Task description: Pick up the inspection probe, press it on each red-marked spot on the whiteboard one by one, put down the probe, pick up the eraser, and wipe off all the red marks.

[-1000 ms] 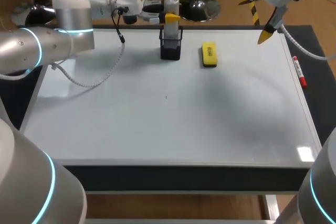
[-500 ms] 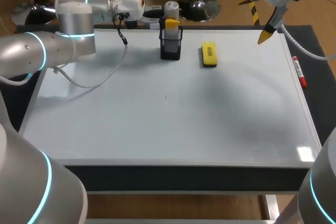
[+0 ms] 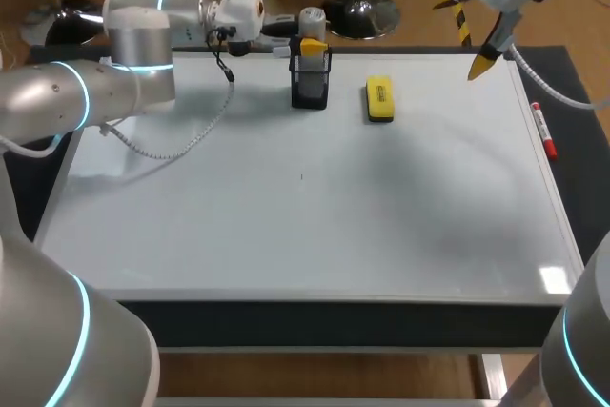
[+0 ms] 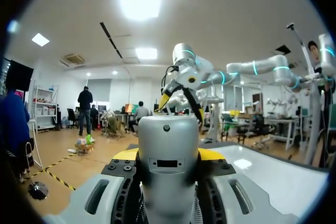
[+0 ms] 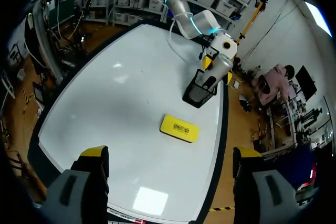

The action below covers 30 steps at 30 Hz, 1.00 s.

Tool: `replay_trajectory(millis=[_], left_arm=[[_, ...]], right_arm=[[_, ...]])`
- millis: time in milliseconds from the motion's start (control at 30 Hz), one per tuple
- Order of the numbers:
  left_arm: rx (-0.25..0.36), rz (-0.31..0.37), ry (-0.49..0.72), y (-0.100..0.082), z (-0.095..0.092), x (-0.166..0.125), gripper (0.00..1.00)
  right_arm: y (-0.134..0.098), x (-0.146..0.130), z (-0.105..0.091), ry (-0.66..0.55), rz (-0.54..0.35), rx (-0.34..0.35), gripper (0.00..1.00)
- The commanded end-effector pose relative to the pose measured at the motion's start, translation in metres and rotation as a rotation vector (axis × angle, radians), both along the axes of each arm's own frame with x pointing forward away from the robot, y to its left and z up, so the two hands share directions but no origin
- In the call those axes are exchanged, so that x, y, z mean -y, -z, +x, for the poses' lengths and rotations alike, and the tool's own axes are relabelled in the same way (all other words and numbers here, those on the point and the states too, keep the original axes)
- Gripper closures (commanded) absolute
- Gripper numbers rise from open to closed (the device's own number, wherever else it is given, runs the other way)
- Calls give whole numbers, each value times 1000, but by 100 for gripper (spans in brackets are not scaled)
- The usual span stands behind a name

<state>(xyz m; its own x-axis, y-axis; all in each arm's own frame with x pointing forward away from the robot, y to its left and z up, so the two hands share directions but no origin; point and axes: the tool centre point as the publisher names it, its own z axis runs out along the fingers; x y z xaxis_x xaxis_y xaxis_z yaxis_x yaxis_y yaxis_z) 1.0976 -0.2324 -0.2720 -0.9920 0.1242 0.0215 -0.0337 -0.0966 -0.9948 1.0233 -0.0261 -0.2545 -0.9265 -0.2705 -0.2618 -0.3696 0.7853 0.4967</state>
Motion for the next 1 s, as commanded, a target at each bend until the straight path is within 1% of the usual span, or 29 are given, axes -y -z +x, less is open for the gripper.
replay_trajectory(millis=[33,67,100,133,167,267,400,533,633,667,733,767,967,1000], left_arm=[[0,1,8,1,3,0,73],[0,2,7,1,3,0,71],[-1,4,7,1,3,0,56],[-1,6,7,1,3,0,19],[-2,7,7,1,3,-1,0],[12,22,5,-1,2,-1,0],[19,24,3,-8,0,-5,0],[62,70,-6,-15,-1,-10,0],[102,124,-29,-21,-3,-17,0],[120,160,-39,-22,-4,-20,0],[142,181,-50,-24,-6,-26,0],[157,205,-58,-26,-8,-29,0],[229,323,-93,-30,-22,-46,0],[237,353,-98,-30,-25,-49,0]], right_arm=[[0,0,0,-2,-4,-1,0],[0,0,0,-2,-4,-1,0],[0,0,0,-2,-4,-1,0],[0,0,0,-2,-4,-1,0],[0,0,0,-2,-4,-1,0],[0,0,0,-2,-4,-1,0],[0,0,0,-2,-4,-1,0],[0,0,0,-2,-4,-1,0],[0,0,0,-2,-4,-1,0],[0,0,0,-2,-4,-1,0],[0,0,0,-2,-4,-1,0],[0,0,0,-2,-4,-1,0],[0,0,0,-2,-4,-1,0],[0,0,0,-2,-4,-1,0]])
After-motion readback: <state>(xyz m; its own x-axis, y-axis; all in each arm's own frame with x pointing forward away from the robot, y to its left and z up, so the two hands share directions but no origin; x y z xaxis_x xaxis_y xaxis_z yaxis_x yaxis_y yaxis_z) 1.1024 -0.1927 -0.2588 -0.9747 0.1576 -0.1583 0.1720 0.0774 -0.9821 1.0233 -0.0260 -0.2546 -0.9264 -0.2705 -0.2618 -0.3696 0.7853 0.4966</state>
